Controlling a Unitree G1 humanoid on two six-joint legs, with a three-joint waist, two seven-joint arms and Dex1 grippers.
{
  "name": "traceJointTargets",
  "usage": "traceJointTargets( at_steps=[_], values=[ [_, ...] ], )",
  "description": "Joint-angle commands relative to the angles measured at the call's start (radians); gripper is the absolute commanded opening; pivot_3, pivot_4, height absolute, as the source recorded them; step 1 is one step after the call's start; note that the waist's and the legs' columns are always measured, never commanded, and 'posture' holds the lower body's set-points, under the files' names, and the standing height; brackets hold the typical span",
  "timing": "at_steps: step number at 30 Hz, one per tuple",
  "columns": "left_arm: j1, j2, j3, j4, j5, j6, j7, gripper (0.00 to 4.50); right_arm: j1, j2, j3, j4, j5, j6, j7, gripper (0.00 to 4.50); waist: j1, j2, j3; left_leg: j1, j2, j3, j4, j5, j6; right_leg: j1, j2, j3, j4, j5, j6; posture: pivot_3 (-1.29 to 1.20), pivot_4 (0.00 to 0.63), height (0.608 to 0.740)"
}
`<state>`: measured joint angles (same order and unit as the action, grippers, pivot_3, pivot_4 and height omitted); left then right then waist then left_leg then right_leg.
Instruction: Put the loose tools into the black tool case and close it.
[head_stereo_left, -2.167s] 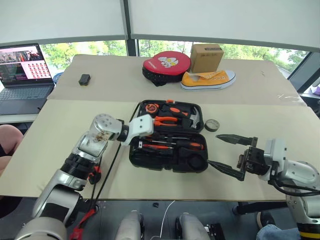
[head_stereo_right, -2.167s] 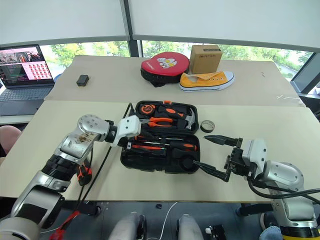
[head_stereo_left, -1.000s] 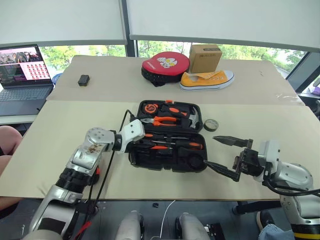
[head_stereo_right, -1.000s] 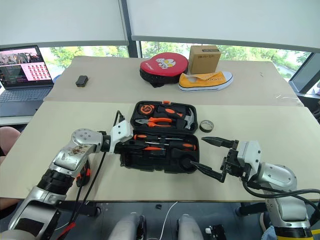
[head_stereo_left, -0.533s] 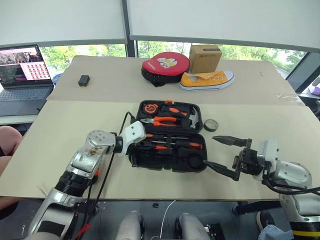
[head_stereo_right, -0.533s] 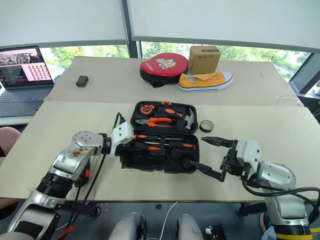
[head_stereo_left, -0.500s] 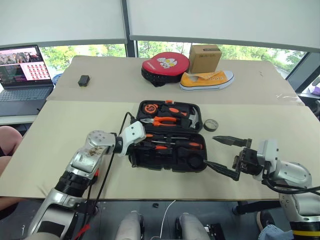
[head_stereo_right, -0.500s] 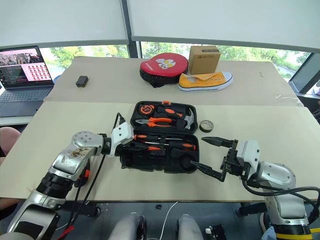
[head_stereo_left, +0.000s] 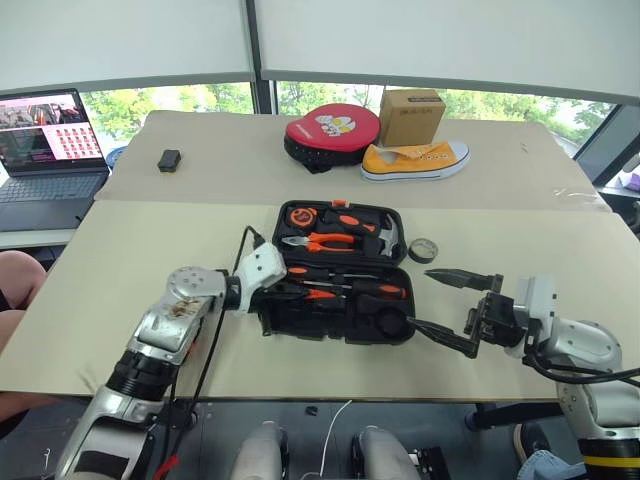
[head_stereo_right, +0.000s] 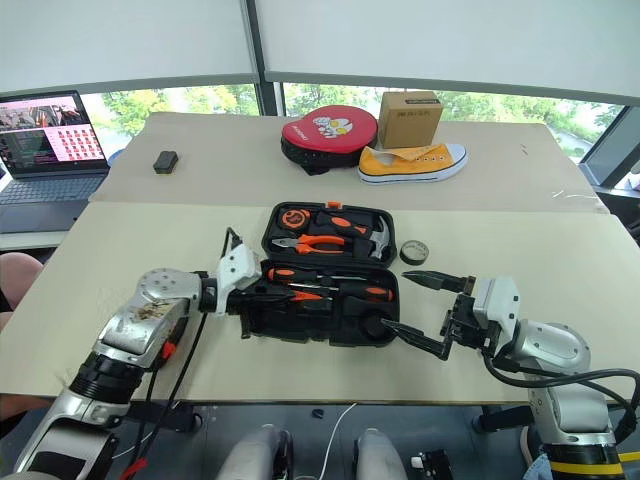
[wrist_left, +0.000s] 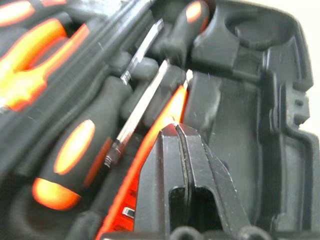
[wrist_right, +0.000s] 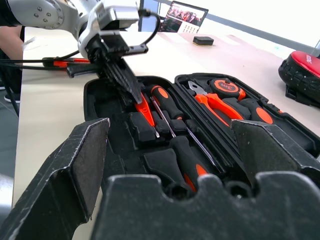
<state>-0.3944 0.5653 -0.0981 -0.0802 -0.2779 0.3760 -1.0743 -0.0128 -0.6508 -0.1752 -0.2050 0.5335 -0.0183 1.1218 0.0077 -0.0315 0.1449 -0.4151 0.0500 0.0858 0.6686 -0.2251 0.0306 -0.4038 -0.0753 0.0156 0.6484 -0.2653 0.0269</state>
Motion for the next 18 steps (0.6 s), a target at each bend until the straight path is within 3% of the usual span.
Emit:
traceJointTargets(
  at_steps=[1, 6, 12, 15, 18],
  values=[
    [0.127, 0.045, 0.247, -0.176, -0.161, 0.021, 0.035, 0.54, -0.006, -0.015, -0.043, 0.012, 0.028, -0.032, 0.036, 4.5, -0.01, 0.0, 0.0, 0.0, 0.001, 0.0, 0.0, 0.0, 0.0, 0.0, 0.0, 0.0, 0.0, 0.0, 0.0, 0.0, 0.15, 0.74],
    [0.467, 0.068, 0.582, -0.253, -0.209, -0.037, 0.082, 2.23, -0.027, -0.025, -0.047, 0.055, 0.041, -0.048, 0.112, 4.5, -0.021, 0.0, 0.0, 0.003, 0.002, 0.0, -0.002, 0.0, 0.0, 0.001, -0.002, 0.0, 0.0, 0.0, 0.0, 0.0, 0.15, 0.74],
    [0.839, -0.034, 0.93, -0.177, -0.231, -0.179, 0.118, 4.39, -0.047, 0.018, -0.011, 0.091, 0.021, -0.126, 0.169, 4.5, -0.016, -0.001, 0.0, 0.006, 0.002, 0.001, -0.003, 0.0, 0.0, 0.003, -0.003, 0.001, -0.001, 0.0, -0.001, 0.0, 0.15, 0.74],
    [0.991, -0.101, 1.063, -0.088, -0.253, -0.226, 0.127, 4.46, -0.029, 0.049, 0.017, 0.079, 0.034, -0.145, 0.19, 4.5, -0.011, -0.003, -0.001, 0.009, 0.002, 0.001, -0.003, -0.001, 0.0, 0.005, -0.004, -0.001, -0.002, -0.001, -0.002, 0.0, 0.15, 0.74],
    [1.074, -0.129, 1.069, -0.085, -0.254, -0.242, 0.129, 4.46, -0.007, 0.042, 0.027, 0.036, 0.069, -0.056, 0.165, 4.5, -0.006, -0.004, -0.001, 0.009, 0.002, 0.001, -0.004, -0.003, 0.001, 0.006, -0.007, -0.001, -0.003, -0.002, -0.004, 0.0, 0.15, 0.74]
  ],
)
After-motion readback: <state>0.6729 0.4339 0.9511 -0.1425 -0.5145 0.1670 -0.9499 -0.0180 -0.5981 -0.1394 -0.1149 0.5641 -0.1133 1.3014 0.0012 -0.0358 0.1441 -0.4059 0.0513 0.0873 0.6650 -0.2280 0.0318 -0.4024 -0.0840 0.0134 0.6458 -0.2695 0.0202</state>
